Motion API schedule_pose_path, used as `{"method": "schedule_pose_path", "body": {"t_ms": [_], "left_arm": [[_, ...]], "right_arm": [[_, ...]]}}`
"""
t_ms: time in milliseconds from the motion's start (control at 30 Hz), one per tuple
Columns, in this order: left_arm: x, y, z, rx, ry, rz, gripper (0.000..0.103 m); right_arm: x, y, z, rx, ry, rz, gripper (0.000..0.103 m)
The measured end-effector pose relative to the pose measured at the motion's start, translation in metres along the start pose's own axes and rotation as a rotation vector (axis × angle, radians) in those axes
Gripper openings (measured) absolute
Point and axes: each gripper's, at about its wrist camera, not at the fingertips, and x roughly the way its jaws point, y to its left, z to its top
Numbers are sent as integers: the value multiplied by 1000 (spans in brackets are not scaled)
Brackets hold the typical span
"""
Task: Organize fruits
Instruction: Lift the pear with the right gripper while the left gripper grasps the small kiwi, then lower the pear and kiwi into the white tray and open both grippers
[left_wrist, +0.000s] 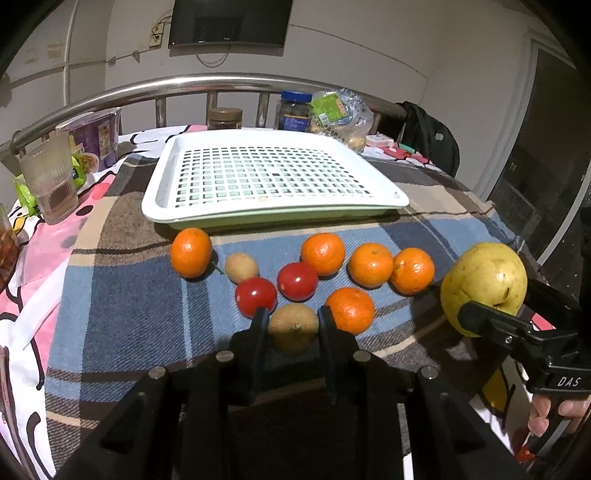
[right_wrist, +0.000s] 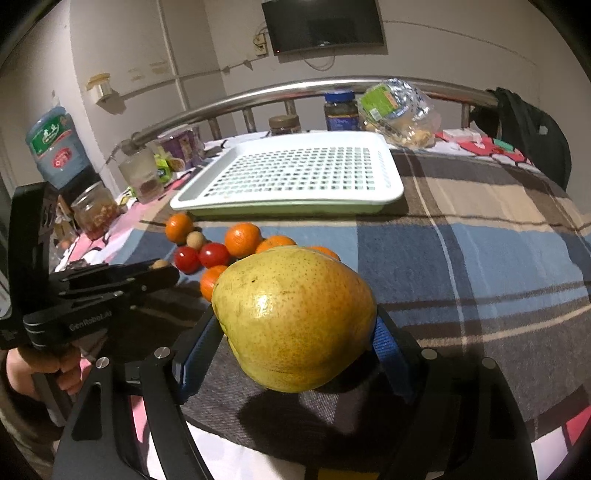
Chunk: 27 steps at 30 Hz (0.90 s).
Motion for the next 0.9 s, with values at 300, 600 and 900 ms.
{"method": "schedule_pose_path", "body": {"t_ms": [300,600,900], "left_arm": [[-15,-12,24,3,-66,-46,29],[-31,-13,69,-7,-170,-59,29],[-20,-9,120,-16,-216,-48,29]], "right_arm": [[-9,10,26,-11,-39,68,78],[-28,8,70,-29,-138,61,78],[-23,-3,120,-25,-192,44,78]]}}
